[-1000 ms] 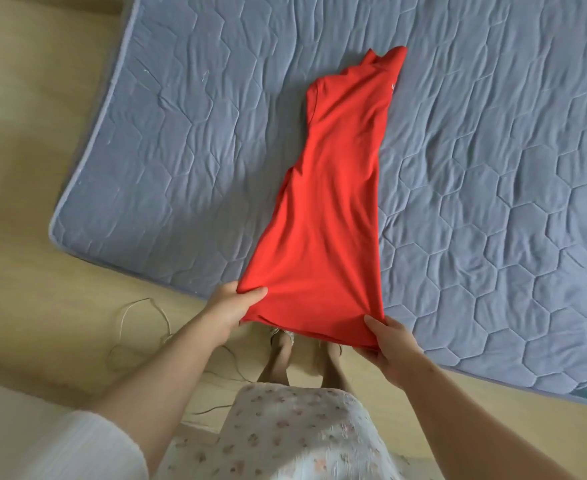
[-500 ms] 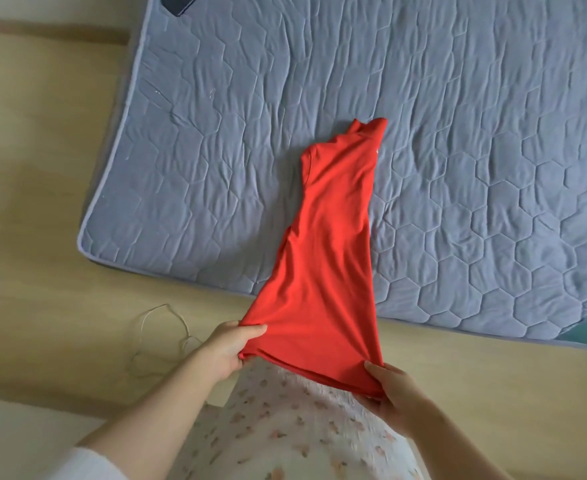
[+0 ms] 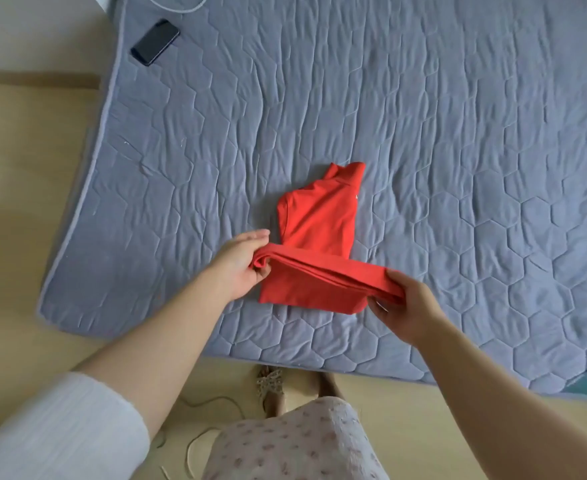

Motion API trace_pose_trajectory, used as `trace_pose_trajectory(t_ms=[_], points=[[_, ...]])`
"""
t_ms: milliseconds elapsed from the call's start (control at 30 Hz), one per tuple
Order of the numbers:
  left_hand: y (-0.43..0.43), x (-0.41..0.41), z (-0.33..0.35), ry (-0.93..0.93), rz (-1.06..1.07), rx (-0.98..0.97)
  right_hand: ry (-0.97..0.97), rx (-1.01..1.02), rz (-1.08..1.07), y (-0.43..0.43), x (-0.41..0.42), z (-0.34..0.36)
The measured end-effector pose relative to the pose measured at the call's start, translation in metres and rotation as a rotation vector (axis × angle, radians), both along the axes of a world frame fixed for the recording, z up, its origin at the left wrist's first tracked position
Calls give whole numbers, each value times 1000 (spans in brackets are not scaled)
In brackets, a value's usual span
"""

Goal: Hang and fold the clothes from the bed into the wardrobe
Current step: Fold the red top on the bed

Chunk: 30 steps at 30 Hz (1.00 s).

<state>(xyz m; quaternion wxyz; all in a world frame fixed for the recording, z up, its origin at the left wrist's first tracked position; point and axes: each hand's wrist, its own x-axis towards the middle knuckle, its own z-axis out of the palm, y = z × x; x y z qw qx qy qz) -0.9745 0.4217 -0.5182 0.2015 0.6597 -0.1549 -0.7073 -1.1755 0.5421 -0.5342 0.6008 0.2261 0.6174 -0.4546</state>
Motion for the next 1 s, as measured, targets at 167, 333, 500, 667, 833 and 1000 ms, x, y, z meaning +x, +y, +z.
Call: trace_pose_trajectory(t_ms=[167, 333, 500, 667, 833, 1000], points=[[-97, -65, 1, -28, 13, -131, 62, -58, 22, -107, -54, -10], [-130, -92, -28, 79, -82, -289, 117, -271, 285, -145, -83, -33], [-101, -78, -93, -250, -297, -247, 235, -78, 504, -128, -81, -78], [-66, -66, -157, -574, -481, -191, 227, 68, 585, -99, -60, -130], [-28, -37, -210, -713, -626, -24, 216, 136, 566, -77, -33, -179], [-15, -17, -239, -474, -422, 8, 248, 144, 549, -69, -20, -210]])
